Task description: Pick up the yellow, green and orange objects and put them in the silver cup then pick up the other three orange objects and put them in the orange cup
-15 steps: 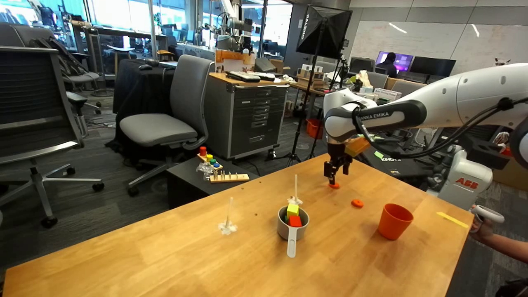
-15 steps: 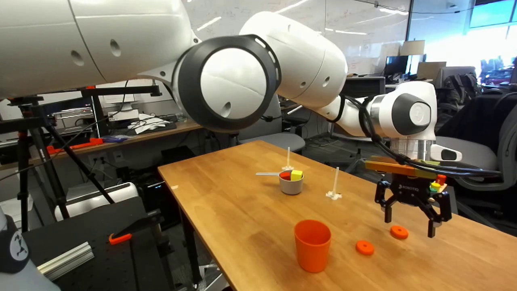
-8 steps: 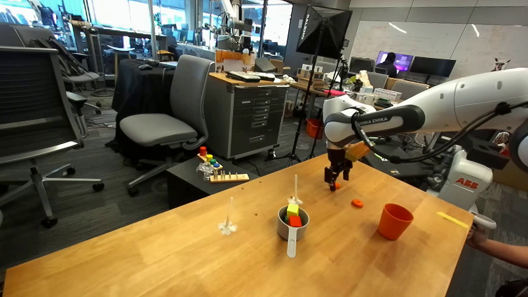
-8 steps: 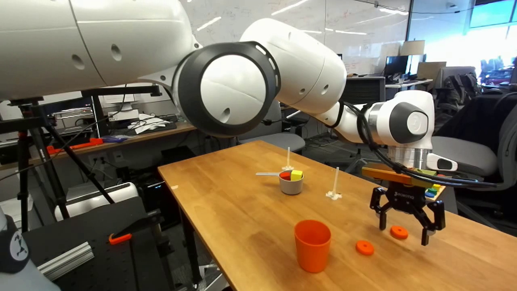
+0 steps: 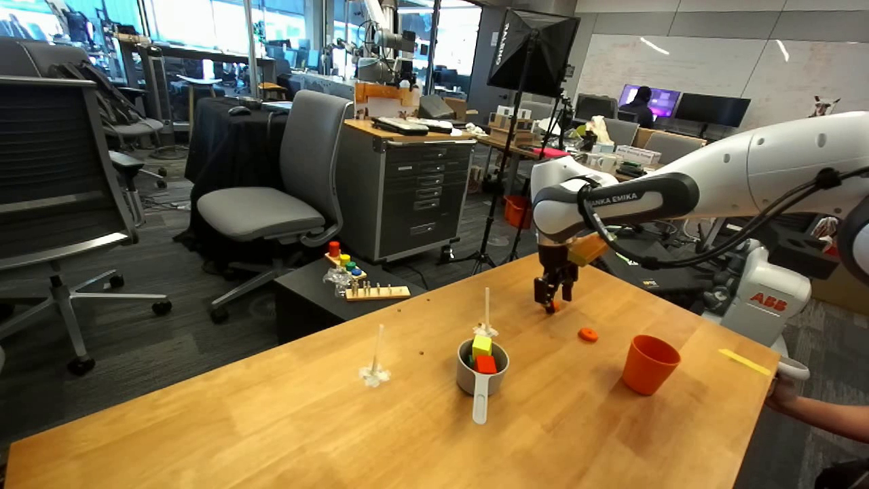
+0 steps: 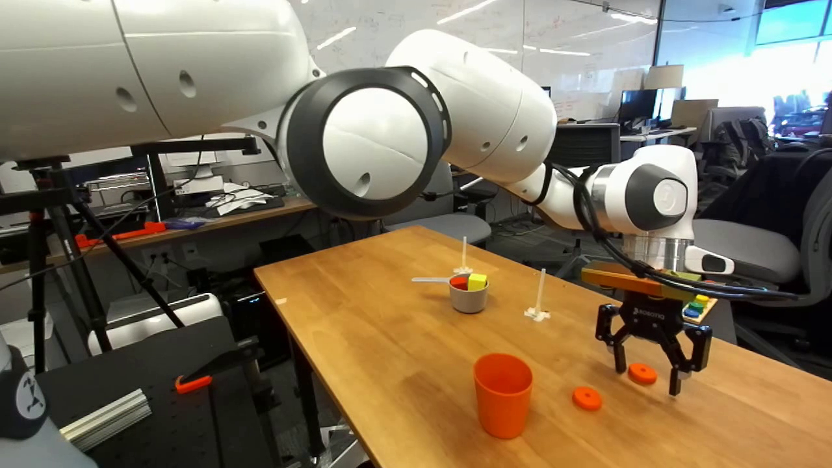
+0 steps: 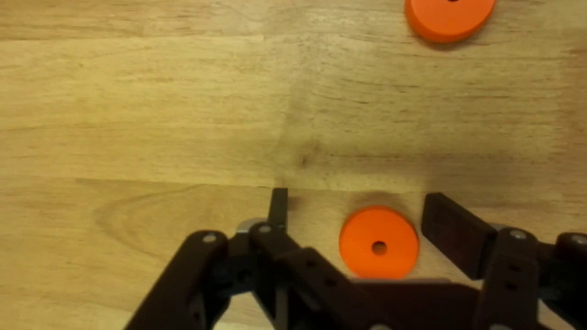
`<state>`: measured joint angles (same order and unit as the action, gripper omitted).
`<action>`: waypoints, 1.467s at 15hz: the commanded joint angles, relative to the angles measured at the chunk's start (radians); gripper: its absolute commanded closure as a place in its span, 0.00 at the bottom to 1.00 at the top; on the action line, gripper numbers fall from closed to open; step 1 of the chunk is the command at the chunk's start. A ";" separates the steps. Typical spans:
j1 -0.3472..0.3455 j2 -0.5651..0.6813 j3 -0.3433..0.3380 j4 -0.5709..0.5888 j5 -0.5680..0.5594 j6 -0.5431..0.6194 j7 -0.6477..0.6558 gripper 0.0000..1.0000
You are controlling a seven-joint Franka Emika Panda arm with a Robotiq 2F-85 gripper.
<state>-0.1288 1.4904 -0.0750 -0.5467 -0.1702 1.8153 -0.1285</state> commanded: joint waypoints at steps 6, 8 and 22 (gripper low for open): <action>-0.025 0.000 0.006 0.008 0.027 -0.038 -0.032 0.00; -0.033 0.000 0.020 0.029 0.050 -0.054 -0.036 0.00; -0.020 -0.006 -0.025 0.048 0.065 0.168 0.168 0.00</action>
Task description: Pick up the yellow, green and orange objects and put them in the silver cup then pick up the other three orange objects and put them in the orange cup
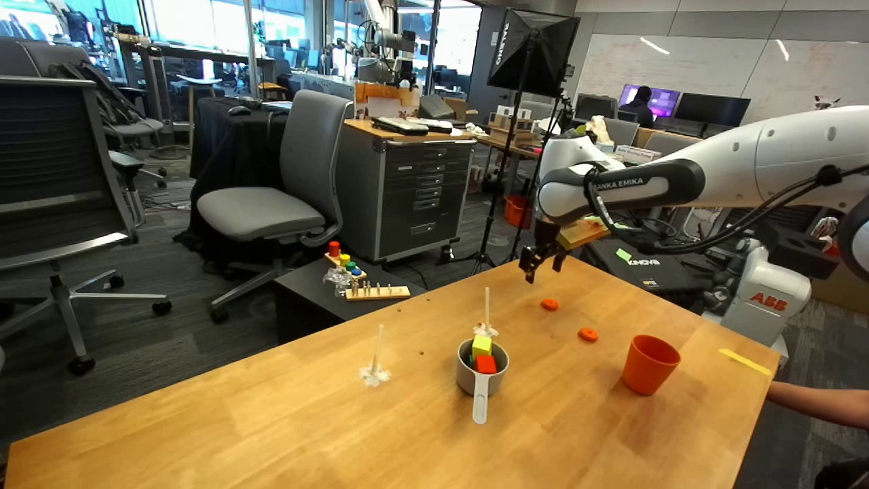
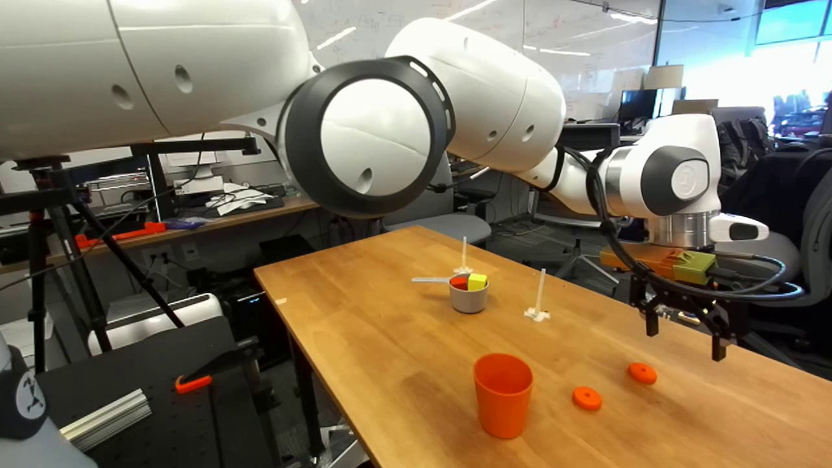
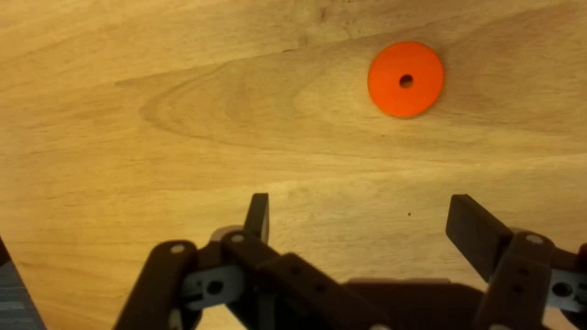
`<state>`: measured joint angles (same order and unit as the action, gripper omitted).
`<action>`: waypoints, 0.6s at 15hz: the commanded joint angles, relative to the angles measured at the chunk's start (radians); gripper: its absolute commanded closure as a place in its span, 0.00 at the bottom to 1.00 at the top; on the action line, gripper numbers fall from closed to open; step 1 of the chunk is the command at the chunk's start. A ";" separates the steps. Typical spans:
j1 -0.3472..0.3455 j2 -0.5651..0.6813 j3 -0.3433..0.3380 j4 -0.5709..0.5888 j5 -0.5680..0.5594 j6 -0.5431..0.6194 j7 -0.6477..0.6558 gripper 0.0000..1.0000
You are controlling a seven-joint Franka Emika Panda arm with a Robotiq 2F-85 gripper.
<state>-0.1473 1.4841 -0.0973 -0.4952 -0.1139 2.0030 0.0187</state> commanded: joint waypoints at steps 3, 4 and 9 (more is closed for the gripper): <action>-0.007 0.003 0.006 -0.022 0.017 -0.028 0.011 0.00; -0.010 0.006 0.011 -0.027 0.022 -0.029 0.006 0.00; -0.013 0.008 0.030 -0.063 0.040 -0.032 -0.008 0.00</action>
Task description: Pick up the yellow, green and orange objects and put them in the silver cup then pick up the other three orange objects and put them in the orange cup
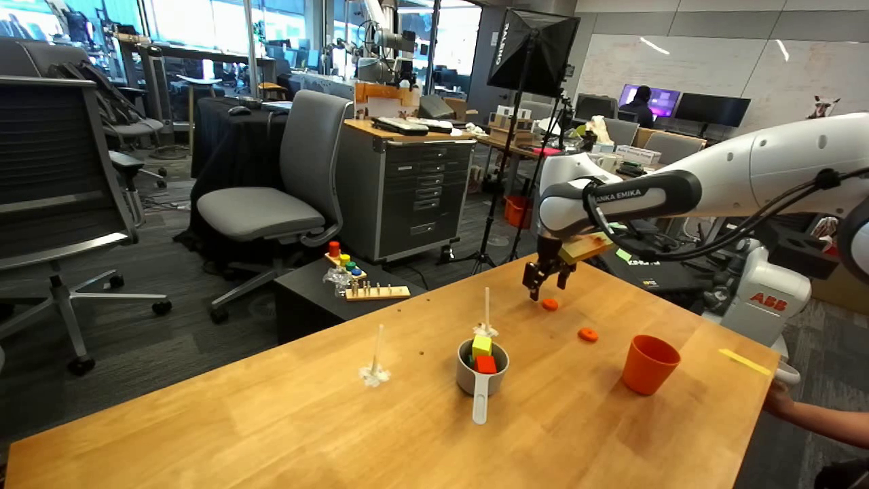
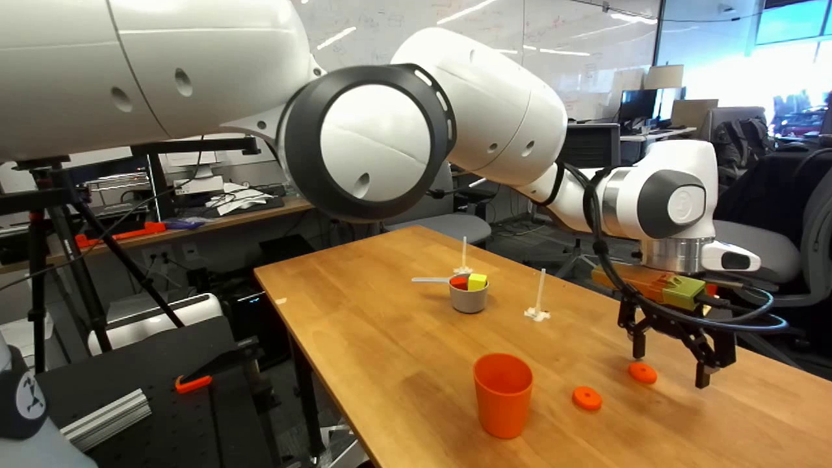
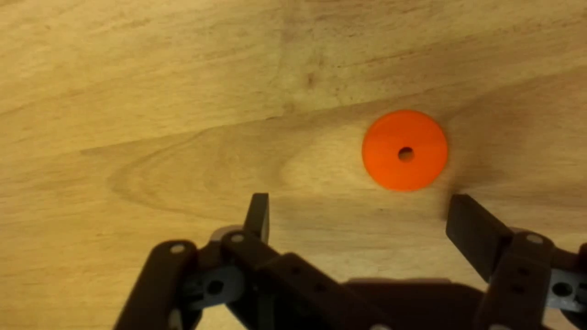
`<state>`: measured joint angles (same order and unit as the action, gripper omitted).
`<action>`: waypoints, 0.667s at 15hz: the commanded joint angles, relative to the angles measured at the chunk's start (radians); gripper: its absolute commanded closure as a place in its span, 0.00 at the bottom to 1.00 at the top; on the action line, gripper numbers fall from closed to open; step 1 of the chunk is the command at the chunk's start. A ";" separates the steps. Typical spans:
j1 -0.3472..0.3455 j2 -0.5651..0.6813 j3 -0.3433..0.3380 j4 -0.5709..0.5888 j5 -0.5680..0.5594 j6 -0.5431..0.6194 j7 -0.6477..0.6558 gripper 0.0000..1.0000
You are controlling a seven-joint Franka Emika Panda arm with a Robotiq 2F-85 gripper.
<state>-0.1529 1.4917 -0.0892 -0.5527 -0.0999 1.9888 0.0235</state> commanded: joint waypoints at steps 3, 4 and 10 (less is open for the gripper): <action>-0.009 0.000 0.037 -0.022 0.043 -0.026 -0.019 0.00; -0.010 0.000 0.040 -0.026 0.047 -0.028 -0.020 0.00; -0.012 -0.001 0.050 -0.034 0.066 -0.052 -0.023 0.00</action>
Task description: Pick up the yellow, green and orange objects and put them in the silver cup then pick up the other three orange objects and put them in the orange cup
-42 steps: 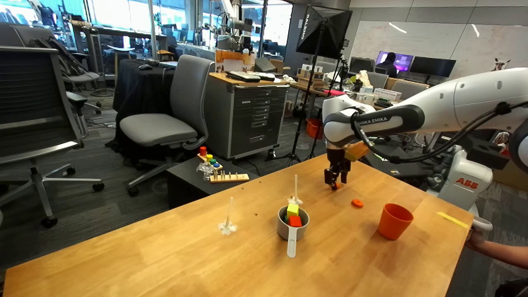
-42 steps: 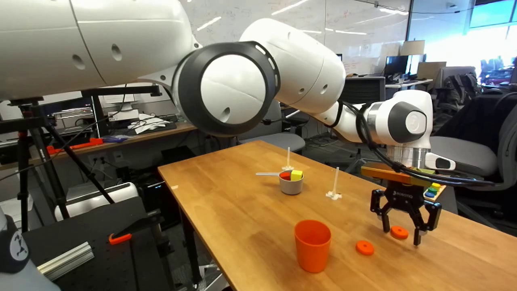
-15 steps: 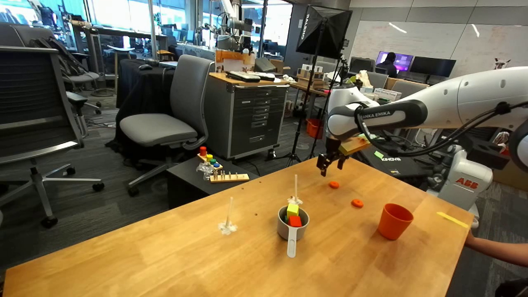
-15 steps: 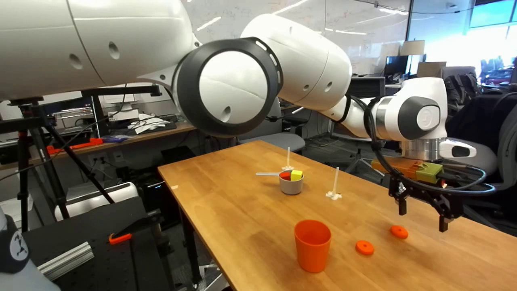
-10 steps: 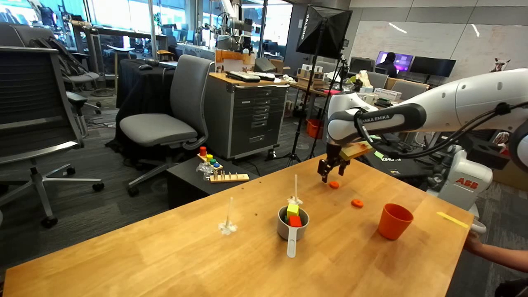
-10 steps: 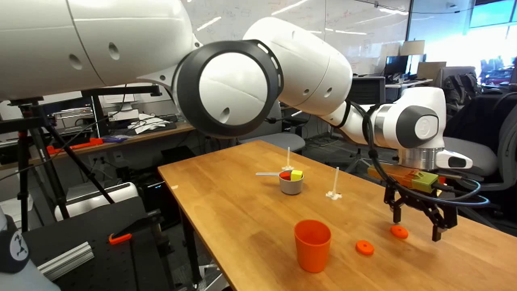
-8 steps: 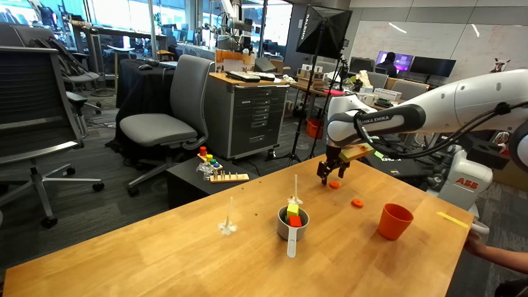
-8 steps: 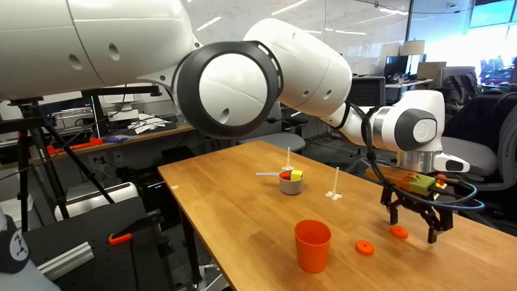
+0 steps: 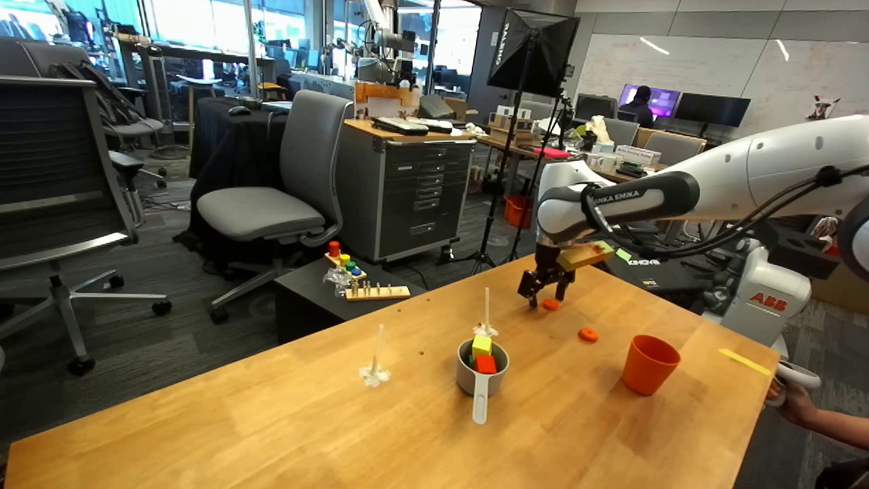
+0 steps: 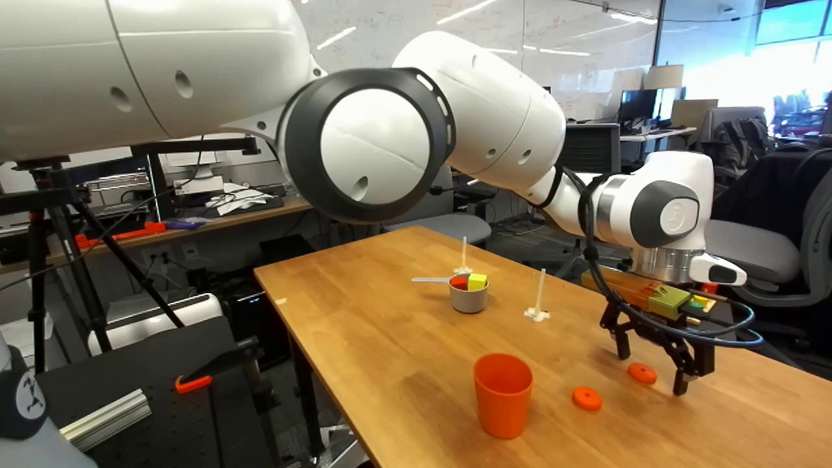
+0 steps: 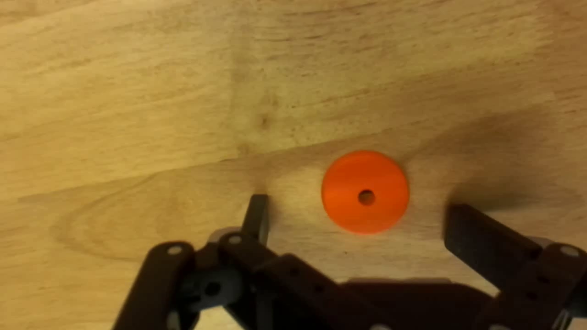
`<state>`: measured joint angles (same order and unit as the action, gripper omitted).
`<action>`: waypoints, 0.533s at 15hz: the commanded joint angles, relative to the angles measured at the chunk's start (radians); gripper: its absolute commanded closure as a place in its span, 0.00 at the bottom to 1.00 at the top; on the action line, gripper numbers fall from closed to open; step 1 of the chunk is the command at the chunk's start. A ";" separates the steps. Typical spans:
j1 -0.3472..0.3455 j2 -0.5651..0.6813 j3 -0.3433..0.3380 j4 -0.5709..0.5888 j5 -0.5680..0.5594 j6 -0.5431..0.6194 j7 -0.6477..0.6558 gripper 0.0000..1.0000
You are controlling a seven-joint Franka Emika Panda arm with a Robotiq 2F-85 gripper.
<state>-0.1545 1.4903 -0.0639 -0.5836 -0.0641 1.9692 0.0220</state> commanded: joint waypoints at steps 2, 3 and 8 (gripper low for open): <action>-0.011 -0.001 0.025 -0.006 0.032 -0.042 -0.022 0.00; -0.013 -0.001 0.028 -0.006 0.036 -0.051 -0.025 0.00; -0.017 -0.003 0.028 -0.010 0.041 -0.079 -0.026 0.34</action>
<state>-0.1588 1.4877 -0.0584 -0.5833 -0.0505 1.9278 0.0186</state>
